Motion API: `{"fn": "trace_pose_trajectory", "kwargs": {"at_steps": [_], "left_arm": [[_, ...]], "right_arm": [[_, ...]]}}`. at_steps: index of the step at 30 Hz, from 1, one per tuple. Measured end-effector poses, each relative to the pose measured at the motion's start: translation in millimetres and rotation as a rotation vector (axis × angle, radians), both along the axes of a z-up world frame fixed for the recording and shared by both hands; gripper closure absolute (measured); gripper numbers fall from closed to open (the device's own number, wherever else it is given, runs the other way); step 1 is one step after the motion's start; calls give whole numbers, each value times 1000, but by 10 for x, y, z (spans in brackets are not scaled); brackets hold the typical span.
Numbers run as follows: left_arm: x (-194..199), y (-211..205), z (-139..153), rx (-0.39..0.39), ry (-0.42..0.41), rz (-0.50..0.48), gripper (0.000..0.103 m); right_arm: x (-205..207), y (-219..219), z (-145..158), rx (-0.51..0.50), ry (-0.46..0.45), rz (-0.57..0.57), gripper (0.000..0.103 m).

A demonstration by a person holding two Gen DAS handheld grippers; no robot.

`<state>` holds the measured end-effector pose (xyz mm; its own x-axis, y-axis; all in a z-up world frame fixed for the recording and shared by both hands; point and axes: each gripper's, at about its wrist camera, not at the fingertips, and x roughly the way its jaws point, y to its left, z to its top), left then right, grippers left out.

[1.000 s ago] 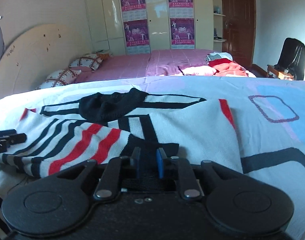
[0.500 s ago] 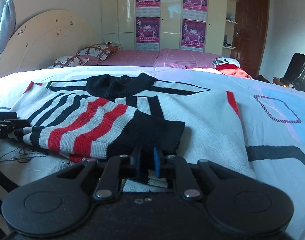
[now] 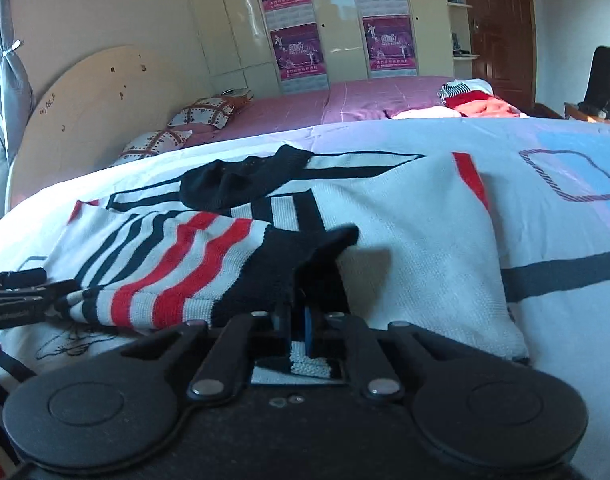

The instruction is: Fold small clothes

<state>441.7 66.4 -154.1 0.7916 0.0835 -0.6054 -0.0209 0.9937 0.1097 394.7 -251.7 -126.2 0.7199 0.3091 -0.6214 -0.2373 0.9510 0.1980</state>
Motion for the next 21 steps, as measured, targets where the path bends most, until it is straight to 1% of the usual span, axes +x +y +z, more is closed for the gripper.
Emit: {"fn": "trace_pose_trajectory", "kwargs": {"at_steps": [2,3,4,6,8,9,10,11,12,13,15,17,19,21], "left_arm": [[-31,1,-5,-2,-5,12,31],[-34,11,-16,-10,-6,24,31],[-33,11,-18,-14,-5,33,30],[-17,-7,5,-7,11,47,30],[-21,-16,45,-2,31,59,30],[-37,-22,74,16,40,67,30],[-78,-28,93,37,43,76,30],[-136,-40,110,64,40,74,29],[-205,-51,113,88,33,64,28],[-264,-51,105,103,29,64,26],[-329,-4,98,77,24,75,25],[-336,19,112,56,12,93,25],[-338,12,114,57,-3,96,25],[-399,20,125,60,-14,111,25]], "right_arm": [[-80,-73,29,28,-14,-1,97],[-78,-73,-19,22,11,9,96],[-79,-65,-75,12,16,21,97],[-57,-59,-77,-2,1,34,98],[-16,-93,-65,20,18,45,97],[-12,-127,-36,28,27,50,93],[-46,-170,11,23,21,37,83],[-127,-238,79,5,-15,2,78],[-204,-308,125,-4,-44,-18,78],[-259,-390,152,11,-45,-19,78],[-326,-467,166,44,-34,1,78],[-389,-440,176,18,-45,2,79],[-441,-406,194,17,-56,10,78],[-498,-395,199,16,-47,-10,78]]}}
